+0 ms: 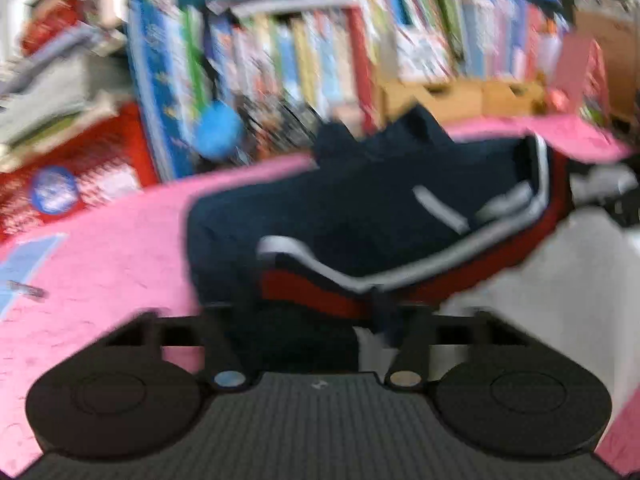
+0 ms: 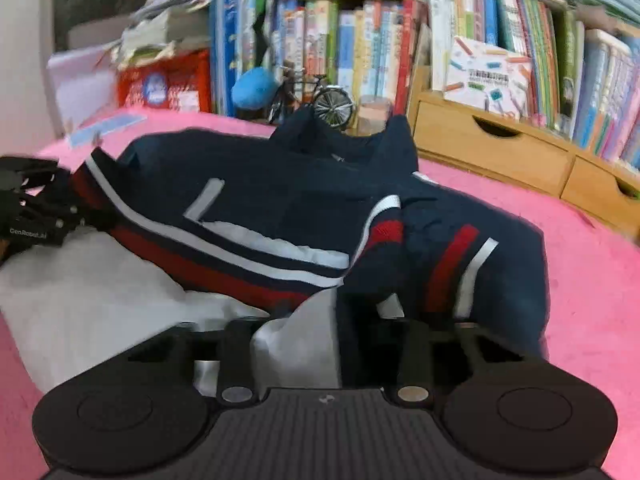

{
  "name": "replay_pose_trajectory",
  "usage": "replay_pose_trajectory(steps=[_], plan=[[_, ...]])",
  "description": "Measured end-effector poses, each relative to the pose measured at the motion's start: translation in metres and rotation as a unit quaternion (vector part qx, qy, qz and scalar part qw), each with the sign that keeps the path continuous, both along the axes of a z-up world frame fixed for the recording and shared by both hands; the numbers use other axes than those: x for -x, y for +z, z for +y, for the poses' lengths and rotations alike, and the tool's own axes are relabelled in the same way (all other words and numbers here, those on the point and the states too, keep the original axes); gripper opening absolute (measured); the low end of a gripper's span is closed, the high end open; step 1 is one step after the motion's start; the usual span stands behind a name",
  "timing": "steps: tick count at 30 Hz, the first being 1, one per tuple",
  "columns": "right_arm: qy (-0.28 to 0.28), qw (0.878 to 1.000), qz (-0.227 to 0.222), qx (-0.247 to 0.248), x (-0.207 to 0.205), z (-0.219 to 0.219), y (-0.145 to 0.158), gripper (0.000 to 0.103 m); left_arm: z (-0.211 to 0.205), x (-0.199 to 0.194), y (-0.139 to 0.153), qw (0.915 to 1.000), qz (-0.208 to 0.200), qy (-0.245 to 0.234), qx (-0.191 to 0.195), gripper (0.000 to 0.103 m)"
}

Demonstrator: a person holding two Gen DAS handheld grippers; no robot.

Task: Fold clothes

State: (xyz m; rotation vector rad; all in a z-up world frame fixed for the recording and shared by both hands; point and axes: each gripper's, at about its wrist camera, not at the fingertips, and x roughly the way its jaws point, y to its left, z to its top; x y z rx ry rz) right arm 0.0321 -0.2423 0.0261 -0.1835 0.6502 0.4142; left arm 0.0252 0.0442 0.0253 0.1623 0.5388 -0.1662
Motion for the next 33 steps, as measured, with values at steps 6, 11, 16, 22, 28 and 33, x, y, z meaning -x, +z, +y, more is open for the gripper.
replay_pose_trajectory(steps=[6, 11, 16, 22, 28, 33], plan=[[-0.056, 0.980, -0.109, -0.157, 0.054, -0.042, 0.072, 0.018, 0.048, 0.017, 0.075, 0.9836, -0.115, 0.014, 0.138, 0.019], [-0.126, 0.968, -0.144, -0.164, 0.005, -0.060, 0.094, 0.019, 0.040, -0.057, 0.081, 0.9881, -0.113, 0.069, 0.077, 0.045], [-0.174, 0.983, -0.003, -0.054, -0.076, -0.060, 0.036, 0.066, 0.025, -0.149, 0.057, 0.9873, -0.040, 0.150, -0.031, 0.090], [-0.114, 0.986, 0.023, -0.120, -0.043, -0.098, 0.010, 0.103, 0.079, -0.087, 0.031, 0.9921, -0.022, 0.121, 0.023, 0.100], [-0.148, 0.983, -0.001, -0.105, -0.074, -0.060, 0.010, 0.019, 0.045, -0.030, 0.056, 0.9955, -0.073, 0.029, 0.052, 0.103], [-0.175, 0.983, -0.003, -0.052, -0.120, -0.043, 0.000, 0.029, -0.008, -0.025, 0.056, 0.9952, -0.095, -0.021, 0.011, 0.103]])
